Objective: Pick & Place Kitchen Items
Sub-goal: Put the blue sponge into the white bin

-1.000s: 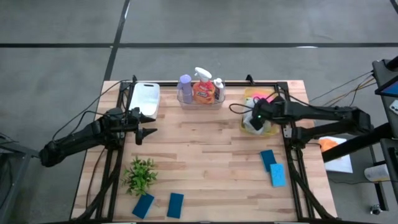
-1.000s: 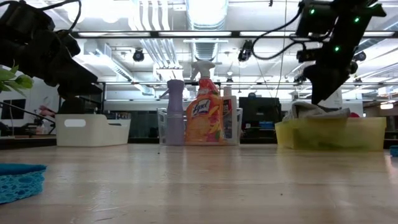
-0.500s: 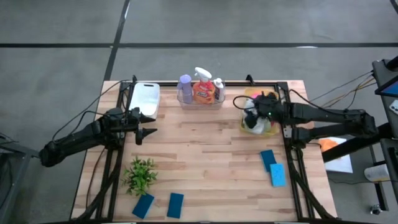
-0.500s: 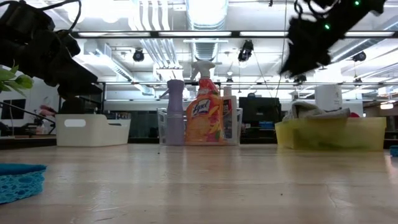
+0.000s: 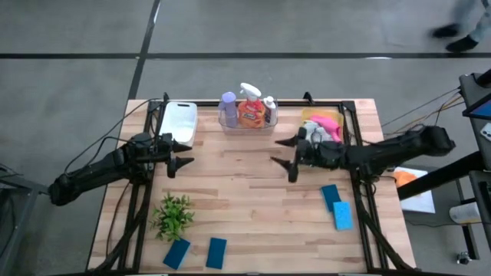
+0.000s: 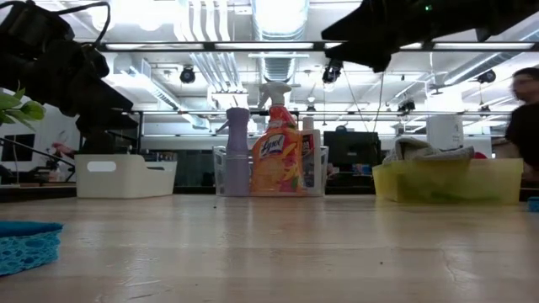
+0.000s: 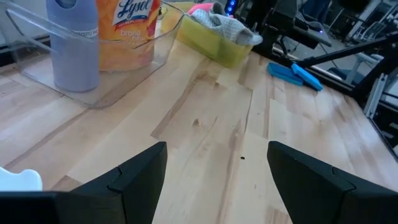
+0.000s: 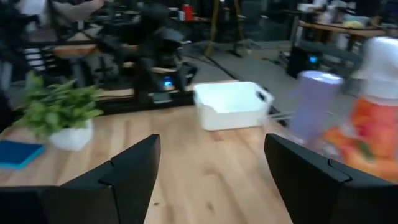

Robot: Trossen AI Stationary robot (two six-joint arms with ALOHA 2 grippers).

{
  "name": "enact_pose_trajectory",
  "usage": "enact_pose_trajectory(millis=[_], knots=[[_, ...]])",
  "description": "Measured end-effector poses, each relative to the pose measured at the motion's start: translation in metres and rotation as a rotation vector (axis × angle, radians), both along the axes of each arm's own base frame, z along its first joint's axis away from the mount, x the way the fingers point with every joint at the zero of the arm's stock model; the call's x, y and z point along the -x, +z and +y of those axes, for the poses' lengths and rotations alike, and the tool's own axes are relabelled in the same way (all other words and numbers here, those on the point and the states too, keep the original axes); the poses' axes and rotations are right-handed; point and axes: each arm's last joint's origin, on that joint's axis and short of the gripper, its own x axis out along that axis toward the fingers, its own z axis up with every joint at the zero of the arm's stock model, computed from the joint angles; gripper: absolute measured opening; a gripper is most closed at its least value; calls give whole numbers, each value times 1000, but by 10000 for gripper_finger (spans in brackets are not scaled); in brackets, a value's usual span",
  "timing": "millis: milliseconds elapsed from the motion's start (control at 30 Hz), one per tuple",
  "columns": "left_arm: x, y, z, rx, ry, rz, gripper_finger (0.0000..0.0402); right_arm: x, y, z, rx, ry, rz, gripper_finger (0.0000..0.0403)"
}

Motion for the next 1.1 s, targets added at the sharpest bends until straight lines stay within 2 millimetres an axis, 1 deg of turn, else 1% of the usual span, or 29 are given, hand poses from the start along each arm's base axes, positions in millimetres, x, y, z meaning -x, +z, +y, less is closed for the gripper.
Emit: enact_pose_trajectory(millis=[167,233,400,567,633,700,800,900,1033,1100], knots=[[-1,4,1,1,7,-44,287,-17,-17,17,31,62,28,291],[-2,6,1,36,20,-71,287,-22,-23,21,43,75,43,291],[-2,7,1,109,44,-99,287,-29,-37,25,65,85,76,291],[-2,8,1,126,50,-112,287,-31,-43,26,80,90,102,291],[-3,12,1,126,39,-147,287,-32,-43,28,87,95,104,291],[-5,19,0,105,-18,-219,287,-31,-43,29,97,102,105,291],[-6,35,-3,-7,-145,-364,287,-31,-40,32,109,113,84,291],[-5,47,-4,-119,-176,-468,287,-30,-35,35,105,136,55,291],[-5,50,-4,-158,-177,-492,287,-26,-37,40,64,173,99,291],[-5,47,-4,-151,-176,-466,287,-24,-38,42,22,174,172,291]])
